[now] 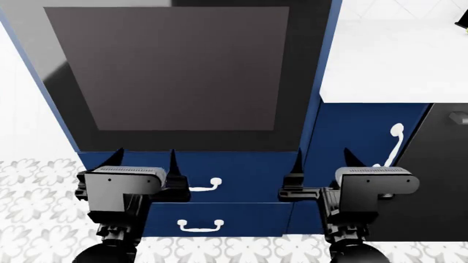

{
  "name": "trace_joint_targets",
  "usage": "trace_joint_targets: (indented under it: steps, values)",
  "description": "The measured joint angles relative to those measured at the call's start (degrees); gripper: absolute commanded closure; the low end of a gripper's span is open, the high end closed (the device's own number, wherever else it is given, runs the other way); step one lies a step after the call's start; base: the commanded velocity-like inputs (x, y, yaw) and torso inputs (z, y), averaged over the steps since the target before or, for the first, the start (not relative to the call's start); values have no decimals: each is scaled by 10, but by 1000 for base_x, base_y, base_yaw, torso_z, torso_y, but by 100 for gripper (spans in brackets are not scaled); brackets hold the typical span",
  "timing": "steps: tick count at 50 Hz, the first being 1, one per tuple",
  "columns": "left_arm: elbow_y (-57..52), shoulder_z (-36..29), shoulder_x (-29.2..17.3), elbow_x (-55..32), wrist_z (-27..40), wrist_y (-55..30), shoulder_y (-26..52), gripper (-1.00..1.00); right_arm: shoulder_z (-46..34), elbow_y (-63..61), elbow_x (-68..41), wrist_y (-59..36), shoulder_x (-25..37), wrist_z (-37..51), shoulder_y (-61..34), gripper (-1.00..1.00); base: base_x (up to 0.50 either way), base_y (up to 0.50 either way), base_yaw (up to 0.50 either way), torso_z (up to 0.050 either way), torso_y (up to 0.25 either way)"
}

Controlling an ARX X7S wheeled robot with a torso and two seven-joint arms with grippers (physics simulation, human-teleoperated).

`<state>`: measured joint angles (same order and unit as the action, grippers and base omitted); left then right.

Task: Close the microwave door

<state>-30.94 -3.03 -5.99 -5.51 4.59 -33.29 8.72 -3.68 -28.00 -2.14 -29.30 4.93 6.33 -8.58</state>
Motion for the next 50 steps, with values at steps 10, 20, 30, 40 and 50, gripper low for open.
trace_joint_targets:
  steps: [10,20,30,40,50]
  values:
    - [-112,55,-19,-50,-5,-263,204,-100,46,-151,-38,-266,17,-7,-166,-100,0,0,0,0,0]
    - [-163,139,-55,-170,25,-449,376,-100,122,-225,-212,-478,76,90,-337,-100,0,48,0,0,0]
    - [-144,211,-109,-407,171,-520,466,-100,181,-194,-619,-544,167,387,-462,-100,0,500,0,0,0]
    - [-135,239,-142,-523,253,-535,505,-100,188,-179,-808,-553,217,521,-515,-100,0,500,0,0,0]
    - [-131,248,-160,-581,294,-536,519,-100,184,-173,-885,-545,245,577,-539,-100,0,500,0,0,0]
